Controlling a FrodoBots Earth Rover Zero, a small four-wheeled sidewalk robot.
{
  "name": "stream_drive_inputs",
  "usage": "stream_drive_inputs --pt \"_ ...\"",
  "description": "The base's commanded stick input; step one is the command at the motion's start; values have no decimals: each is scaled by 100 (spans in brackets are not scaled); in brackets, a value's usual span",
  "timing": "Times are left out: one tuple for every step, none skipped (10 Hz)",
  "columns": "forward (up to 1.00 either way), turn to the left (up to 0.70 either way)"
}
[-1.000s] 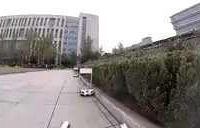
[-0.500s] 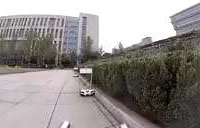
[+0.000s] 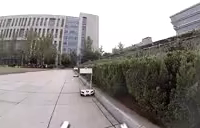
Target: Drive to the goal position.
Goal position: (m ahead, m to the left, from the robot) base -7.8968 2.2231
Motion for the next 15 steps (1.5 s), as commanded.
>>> stream_drive_inputs --pt "4 0" --pt "4 0" --pt "0 0" --pt "2 0" --pt "4 0" --pt "0 0" --pt "3 0" --pt "0 0" --pt "2 0" --pt "0 0" --pt "4 0" --pt "1 0" --pt "0 0" --pt "0 0" --pt "0 0"
